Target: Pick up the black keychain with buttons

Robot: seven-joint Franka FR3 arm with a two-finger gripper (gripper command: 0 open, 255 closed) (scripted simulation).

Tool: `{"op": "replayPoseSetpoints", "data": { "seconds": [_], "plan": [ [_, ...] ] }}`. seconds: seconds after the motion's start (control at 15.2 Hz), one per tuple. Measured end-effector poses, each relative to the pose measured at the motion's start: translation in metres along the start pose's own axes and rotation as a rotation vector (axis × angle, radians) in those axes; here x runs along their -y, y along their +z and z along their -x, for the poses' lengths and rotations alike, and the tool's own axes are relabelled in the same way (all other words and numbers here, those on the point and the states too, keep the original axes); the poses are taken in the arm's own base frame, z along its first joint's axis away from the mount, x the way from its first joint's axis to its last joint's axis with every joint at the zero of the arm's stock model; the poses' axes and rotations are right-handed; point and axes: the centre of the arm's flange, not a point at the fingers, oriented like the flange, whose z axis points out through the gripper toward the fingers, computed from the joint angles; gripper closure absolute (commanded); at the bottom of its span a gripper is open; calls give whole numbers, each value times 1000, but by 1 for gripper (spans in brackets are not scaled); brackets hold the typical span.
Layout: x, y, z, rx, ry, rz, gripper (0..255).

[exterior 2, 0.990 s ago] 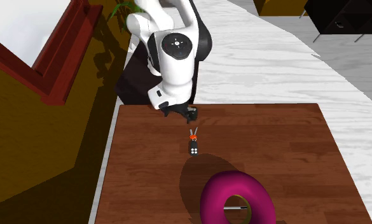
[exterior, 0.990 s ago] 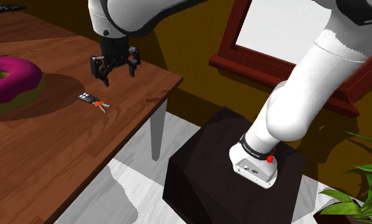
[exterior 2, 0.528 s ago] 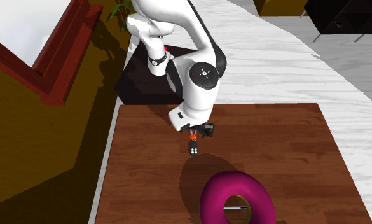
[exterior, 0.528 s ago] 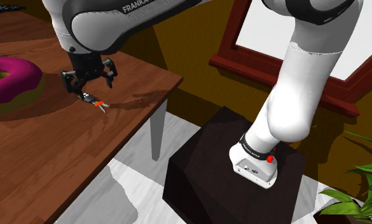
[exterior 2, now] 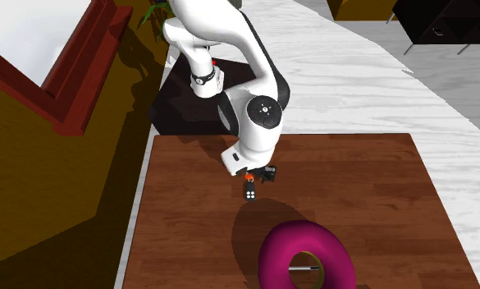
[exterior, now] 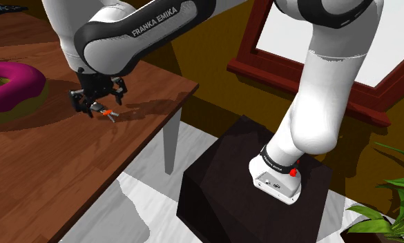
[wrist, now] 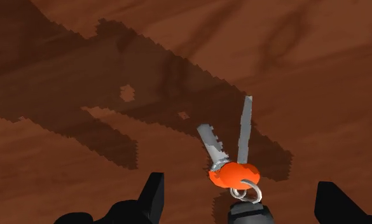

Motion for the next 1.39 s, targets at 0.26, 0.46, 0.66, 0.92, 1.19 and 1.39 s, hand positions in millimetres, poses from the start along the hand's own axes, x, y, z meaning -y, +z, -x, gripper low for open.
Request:
{"op": "replayPoseSetpoints", "data": {
  "seconds": [0.26, 0.46, 0.66, 0.92, 1.19, 1.39],
  "plan": [
    [1, 2, 1, -2, -1, -2, 255],
    [0, 2, 1, -3, -1, -3, 255],
    [0, 2, 1, -3, -1, -2, 255],
    [0, -8, 1, -1, 0, -1, 255],
    [-1, -28, -2, -1, 0, -1, 255],
    [-2, -44, -2, -1, 0, -1, 255]
  ]
}}
